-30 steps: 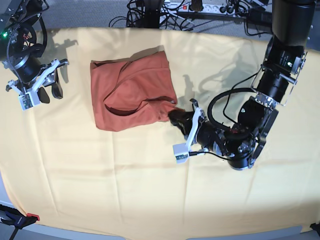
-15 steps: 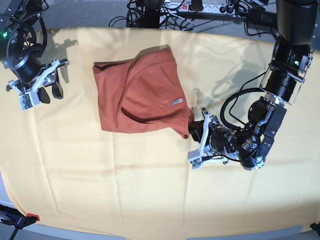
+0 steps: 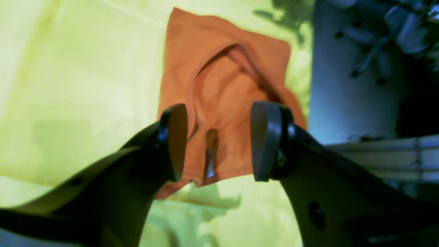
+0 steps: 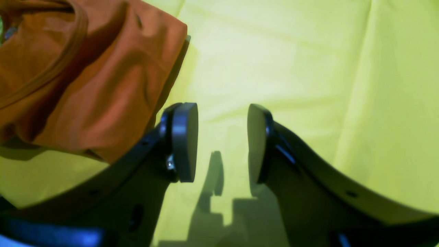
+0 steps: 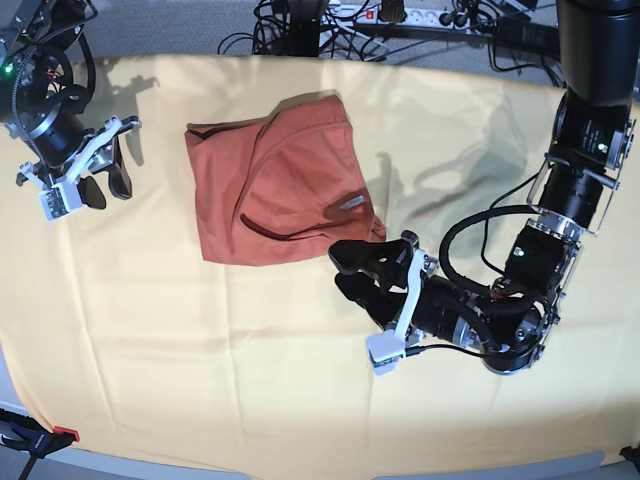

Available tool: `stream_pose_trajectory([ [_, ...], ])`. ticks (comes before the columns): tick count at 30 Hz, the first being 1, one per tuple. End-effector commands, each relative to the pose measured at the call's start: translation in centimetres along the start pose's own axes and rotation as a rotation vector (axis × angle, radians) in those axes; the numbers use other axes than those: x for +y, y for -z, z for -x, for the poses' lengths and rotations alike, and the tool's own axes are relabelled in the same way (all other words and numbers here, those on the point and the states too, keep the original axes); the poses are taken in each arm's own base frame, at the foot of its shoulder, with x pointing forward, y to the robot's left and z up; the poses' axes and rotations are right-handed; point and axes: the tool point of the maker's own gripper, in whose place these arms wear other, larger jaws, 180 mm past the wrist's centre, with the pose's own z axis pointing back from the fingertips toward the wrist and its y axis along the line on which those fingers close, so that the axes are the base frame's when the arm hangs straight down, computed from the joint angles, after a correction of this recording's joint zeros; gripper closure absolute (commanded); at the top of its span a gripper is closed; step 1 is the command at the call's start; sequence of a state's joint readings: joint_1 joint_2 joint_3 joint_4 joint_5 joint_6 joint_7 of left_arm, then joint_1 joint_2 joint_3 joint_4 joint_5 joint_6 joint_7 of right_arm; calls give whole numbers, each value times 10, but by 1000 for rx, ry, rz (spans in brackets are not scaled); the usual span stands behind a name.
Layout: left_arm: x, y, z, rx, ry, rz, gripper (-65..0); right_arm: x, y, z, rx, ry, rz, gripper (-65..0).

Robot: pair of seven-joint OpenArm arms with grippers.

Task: Fold the T-shirt properly
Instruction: 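Grasp the bundle's corner with the left gripper and smooth it flat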

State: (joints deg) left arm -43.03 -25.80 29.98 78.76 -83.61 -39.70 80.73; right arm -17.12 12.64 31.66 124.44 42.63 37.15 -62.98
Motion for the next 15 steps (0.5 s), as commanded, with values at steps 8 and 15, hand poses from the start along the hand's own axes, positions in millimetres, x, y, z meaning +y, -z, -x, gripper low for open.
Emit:
stream_pose_trajectory([
  [8,-33,5,-17,-37,121,47,-314,-1,-3,-15,-55,-22,-1,-268],
  [15,-78,30,8,-31,144,148,-314,-1,-3,-15,-57,-22,-1,-268],
])
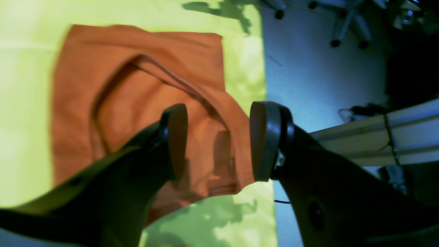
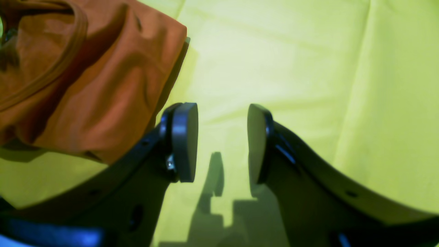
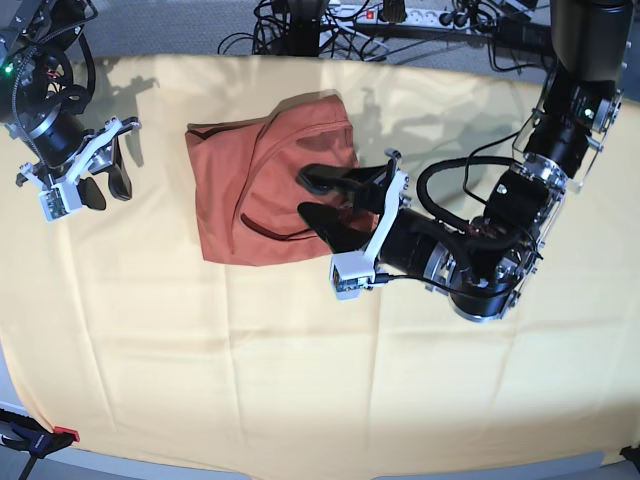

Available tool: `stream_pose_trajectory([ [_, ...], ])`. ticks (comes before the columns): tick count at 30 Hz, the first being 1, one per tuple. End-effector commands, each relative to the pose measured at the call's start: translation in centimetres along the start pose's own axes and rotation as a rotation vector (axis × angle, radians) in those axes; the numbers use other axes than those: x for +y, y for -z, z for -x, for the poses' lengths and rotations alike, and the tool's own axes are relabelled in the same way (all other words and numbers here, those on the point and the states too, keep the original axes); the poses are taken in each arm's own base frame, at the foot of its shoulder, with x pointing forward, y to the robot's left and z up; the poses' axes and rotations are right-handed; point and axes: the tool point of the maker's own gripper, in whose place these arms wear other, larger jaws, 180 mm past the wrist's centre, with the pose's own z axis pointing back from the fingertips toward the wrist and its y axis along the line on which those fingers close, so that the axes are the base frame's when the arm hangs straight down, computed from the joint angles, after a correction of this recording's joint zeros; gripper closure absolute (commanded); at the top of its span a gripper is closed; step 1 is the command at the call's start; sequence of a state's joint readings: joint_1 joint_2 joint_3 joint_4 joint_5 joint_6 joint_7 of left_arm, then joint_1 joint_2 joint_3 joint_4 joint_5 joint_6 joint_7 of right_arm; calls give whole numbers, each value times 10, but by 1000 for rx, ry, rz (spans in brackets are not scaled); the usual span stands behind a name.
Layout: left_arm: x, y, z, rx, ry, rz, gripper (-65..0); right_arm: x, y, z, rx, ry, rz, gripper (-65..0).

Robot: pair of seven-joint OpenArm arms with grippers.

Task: Fold the T-shirt properly
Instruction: 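Grasp the bundle's corner with the left gripper and smooth it flat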

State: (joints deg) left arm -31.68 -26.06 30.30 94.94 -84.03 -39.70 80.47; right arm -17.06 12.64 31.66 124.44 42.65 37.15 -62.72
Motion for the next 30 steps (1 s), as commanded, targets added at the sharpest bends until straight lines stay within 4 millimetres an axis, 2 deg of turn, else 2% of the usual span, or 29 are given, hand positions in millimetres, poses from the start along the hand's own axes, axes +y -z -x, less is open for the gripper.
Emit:
stream_pose_trajectory([
  [1,-1,-6,-6,-21,17,-3,-314,-1,-3,-13,-48,-22,-1,-268],
  [7,-6,12,29,34,-53,-8,-314,-1,-3,-14,-52,-21,-1,-268],
  [13,-19,28,52,45,-114,26,-314,-1,-3,-14,-52,-21,-1,-268],
  [23,-6,35,106,243,-128,-103,-314,-1,-3,-14,-52,-21,-1,-268],
  [28,-2,34,110,267,-124,-123,-312,-1,-3,-14,-52,-21,-1,-268],
  [29,-2,34,110,267,-124,-124,-298,-1,-3,-14,-53,-21,-1,-268],
  [30,-2,34,110,267,-124,-123,-254,-1,-3,-14,-53,-21,-1,-268],
])
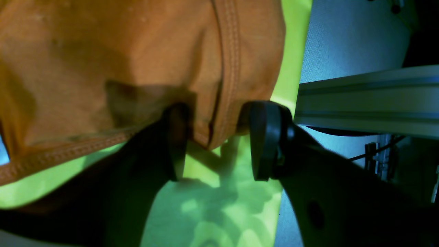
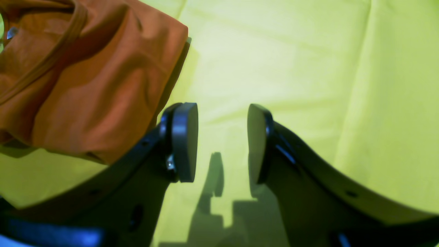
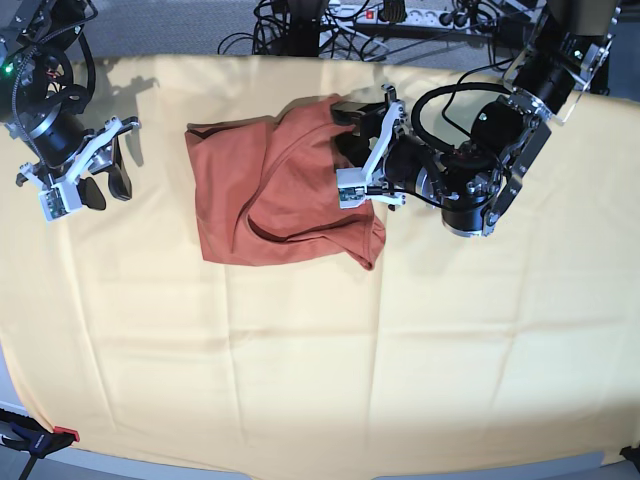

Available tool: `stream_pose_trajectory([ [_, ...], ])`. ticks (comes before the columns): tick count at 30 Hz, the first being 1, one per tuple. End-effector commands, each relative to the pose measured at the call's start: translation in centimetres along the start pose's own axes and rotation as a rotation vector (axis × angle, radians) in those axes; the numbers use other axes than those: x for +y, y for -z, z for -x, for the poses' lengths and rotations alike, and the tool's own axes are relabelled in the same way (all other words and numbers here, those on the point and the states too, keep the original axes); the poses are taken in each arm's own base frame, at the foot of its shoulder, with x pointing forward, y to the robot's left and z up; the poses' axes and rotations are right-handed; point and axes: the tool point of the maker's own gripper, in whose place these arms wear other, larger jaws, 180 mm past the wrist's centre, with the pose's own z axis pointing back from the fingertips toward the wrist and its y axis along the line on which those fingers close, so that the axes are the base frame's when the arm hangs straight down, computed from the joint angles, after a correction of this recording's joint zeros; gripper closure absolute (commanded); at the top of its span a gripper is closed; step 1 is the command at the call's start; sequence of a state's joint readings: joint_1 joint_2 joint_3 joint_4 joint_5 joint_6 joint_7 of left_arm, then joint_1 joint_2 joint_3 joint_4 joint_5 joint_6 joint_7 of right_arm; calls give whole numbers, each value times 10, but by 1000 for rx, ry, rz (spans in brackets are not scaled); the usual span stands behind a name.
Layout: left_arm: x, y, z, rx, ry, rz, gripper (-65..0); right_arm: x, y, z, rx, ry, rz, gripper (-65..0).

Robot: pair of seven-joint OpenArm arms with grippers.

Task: Fold the T-shirt properly
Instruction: 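Grasp the bundle's corner with the left gripper and smooth it flat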

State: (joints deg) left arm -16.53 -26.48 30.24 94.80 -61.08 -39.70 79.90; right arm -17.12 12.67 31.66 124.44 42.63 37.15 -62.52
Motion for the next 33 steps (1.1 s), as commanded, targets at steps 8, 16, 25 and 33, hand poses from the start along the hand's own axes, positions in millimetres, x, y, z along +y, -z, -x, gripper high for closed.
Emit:
stream_pose_trajectory([
  [8,4,-12,-14,-35,30,-9,0,-1,-3,-14,-51,-21,-1,-268],
  [16,7,-28,-31,-88,51,1,0,-1,-3,-14,-51,-21,-1,-268],
  [25,0,-50,-30,-143,15,62,0,-1,-3,-14,-52,-22,-1,-268],
  [33,6,-62,-9,-96,-17,28,0,-1,-3,-14,-51,-21,-1,-268],
])
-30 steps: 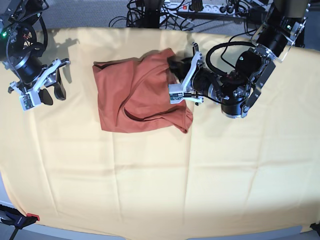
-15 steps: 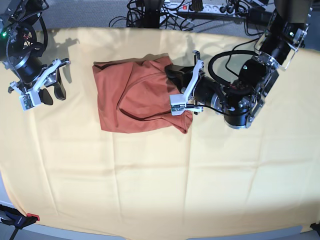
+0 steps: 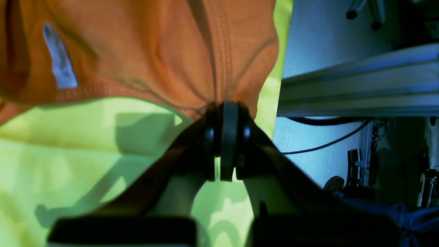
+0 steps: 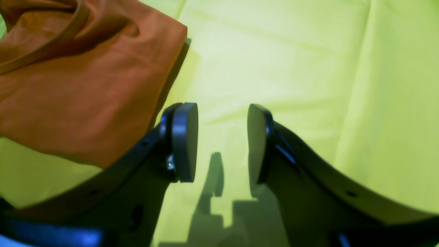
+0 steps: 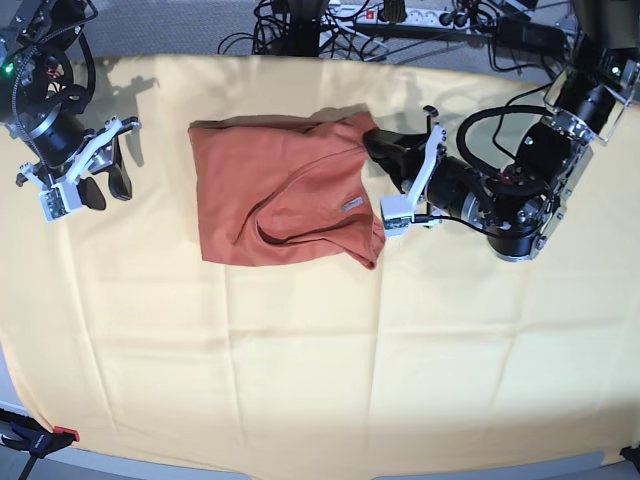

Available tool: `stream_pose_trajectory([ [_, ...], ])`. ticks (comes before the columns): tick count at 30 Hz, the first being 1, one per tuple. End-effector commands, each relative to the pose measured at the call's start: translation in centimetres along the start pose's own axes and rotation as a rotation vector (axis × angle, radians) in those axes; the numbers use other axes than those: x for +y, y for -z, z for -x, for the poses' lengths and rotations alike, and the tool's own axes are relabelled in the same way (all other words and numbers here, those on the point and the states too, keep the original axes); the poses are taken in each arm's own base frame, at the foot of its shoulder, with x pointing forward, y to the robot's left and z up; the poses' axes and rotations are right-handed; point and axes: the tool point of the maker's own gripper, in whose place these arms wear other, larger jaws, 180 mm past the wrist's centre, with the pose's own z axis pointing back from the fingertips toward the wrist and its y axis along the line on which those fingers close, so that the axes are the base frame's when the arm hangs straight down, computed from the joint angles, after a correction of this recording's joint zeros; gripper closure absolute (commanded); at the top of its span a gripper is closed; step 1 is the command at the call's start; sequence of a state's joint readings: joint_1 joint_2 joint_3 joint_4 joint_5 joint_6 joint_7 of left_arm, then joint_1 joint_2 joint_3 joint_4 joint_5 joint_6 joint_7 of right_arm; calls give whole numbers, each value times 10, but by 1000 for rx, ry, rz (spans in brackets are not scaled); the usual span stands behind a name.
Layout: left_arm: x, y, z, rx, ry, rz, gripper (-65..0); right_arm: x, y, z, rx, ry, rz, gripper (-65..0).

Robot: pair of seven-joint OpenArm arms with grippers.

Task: Fold the T-shirt properly
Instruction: 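Grasp the bundle's corner with the left gripper and smooth it flat, then grasp opposite sides of the folded shirt with both grippers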

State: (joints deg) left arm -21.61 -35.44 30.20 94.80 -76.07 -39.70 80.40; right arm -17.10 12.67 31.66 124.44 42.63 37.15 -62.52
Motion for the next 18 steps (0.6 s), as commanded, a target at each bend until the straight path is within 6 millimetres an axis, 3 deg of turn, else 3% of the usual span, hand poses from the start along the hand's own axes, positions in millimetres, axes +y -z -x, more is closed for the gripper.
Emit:
stream_pose_trajectory([
  [1,2,-10,-10,-27,27,-14,0,-1,-3,-14,-51,-21,-1,-268],
  [4,1,-10,-10,-27,26,-12,0,-1,-3,-14,-51,-21,-2,-268],
  [5,1,-10,-10,-28,26,-12,-42,-1,-3,-14,-51,-21,-2,-268],
  [9,4,-14,-9,-20,26,-24,-331,-1,-3,-14,-51,-21,-2,-268],
  [10,5,-16,-9,-18,29,-31,-369,-1,-3,-14,-52,-21,-2,-268],
  [15,21,-39,-26,-17,82,-103,-368,8,-4,-20,-89,-19,-51,-268],
  [17,24,-49,-38,-33,106,-118,-294,14,-5,-25,-112,-19,-81,-268],
  [18,22,-52,-45,-54,114,-107,-202,16,-5,-28,-125,-23,-96,-267],
])
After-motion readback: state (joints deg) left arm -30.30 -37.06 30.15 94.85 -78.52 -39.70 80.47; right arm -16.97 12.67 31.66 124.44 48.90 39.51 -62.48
